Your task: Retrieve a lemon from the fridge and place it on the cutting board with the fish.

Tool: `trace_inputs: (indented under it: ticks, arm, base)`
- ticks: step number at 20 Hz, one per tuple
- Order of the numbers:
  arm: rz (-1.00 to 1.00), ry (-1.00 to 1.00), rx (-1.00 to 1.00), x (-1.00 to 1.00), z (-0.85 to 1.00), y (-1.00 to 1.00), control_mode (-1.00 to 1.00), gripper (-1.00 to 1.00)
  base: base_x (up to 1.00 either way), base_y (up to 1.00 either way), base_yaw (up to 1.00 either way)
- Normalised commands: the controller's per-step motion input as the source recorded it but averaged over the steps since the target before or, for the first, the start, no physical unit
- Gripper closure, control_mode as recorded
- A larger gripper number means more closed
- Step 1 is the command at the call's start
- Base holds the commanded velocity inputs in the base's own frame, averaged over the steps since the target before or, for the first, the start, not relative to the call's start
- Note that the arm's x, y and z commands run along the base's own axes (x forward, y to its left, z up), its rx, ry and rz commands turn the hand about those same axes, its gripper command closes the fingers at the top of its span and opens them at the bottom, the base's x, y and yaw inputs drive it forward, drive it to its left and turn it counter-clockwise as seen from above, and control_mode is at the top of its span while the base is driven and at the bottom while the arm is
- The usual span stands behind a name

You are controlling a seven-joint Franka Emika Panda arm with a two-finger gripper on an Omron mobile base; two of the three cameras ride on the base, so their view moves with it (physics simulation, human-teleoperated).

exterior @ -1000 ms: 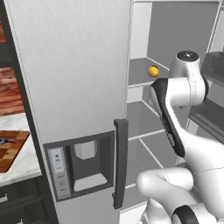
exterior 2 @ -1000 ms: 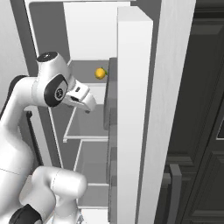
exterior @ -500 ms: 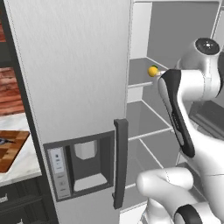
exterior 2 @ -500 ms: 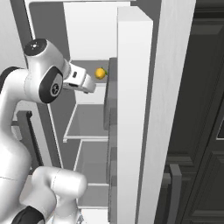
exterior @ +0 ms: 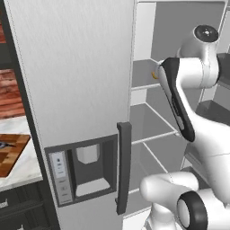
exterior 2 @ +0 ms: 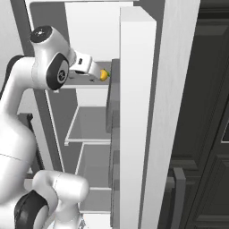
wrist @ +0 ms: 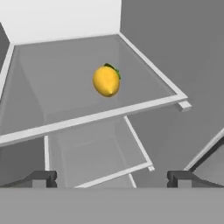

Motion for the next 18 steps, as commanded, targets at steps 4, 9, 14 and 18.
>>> trace_inputs:
  ticks: [4, 9, 14, 18]
  arm:
    - [-0.03, 0.0, 0.0, 0.66, 0.0, 0.0, -1.0, -1.0]
    - [-0.02, 0.0, 0.0, 0.68, 0.0, 0.0, -1.0, -1.0]
    - [0.0, 0.06, 0.0, 0.69, -0.04, -0.11, -1.0, -1.0]
    - [0.0, 0.1, 0.0, 0.47, -0.13, -0.14, -1.0, -1.0]
  base:
    - [0.0, 0.0, 0.0]
    - [0.0, 0.0, 0.0]
    - [0.0, 0.0, 0.0]
    - [0.0, 0.0, 0.0]
